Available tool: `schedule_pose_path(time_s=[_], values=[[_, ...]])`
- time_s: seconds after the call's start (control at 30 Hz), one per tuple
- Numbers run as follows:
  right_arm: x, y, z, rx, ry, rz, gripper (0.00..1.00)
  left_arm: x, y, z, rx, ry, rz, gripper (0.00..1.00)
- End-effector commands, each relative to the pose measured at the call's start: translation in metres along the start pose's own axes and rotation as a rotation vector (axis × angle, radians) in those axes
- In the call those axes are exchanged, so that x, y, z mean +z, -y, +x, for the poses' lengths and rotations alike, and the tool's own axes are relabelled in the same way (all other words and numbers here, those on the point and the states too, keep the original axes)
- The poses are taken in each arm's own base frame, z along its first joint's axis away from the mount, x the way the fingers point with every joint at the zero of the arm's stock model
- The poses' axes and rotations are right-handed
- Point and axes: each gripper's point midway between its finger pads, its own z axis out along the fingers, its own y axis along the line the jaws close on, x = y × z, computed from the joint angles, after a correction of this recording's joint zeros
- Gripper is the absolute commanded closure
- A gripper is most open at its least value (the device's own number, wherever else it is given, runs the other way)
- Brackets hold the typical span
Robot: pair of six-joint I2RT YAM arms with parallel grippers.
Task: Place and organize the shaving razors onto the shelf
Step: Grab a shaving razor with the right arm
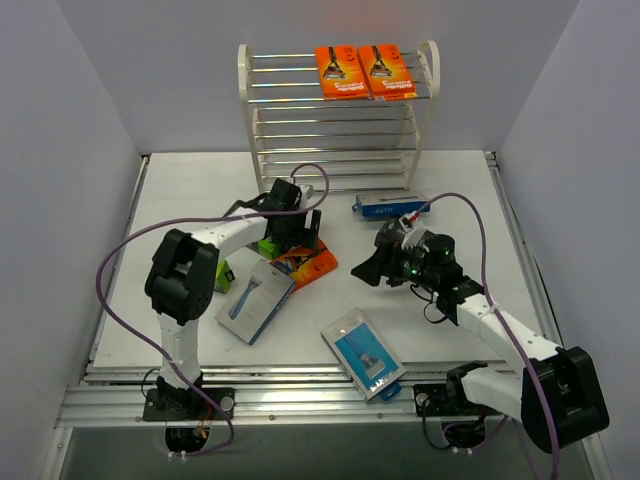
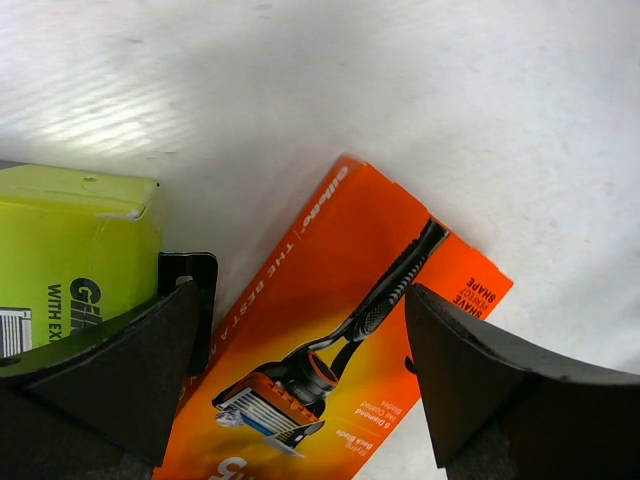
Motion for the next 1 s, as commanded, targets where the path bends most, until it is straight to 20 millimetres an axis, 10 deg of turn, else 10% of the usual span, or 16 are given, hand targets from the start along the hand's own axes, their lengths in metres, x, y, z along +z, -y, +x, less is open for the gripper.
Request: schedule_pose_path(time_s=[0.0, 0.4, 0.97], values=[[-0.006, 0.008, -0.006, -0.013, 0.032, 0.05, 0.19, 0.01, 0.044, 0.039, -0.016, -0.133, 0.136, 0.1], [-0.006, 0.02, 0.012, 0.08, 0.018, 0.035, 0.32, -0.01, 0.062, 0.068, 0.028, -0.152, 0.185, 0.1], [0.035, 0.003, 0.037, 0.172, -0.02, -0.006, 0.44, -0.026, 0.062, 0.051, 0.068, -0.134, 0.176, 0.1]])
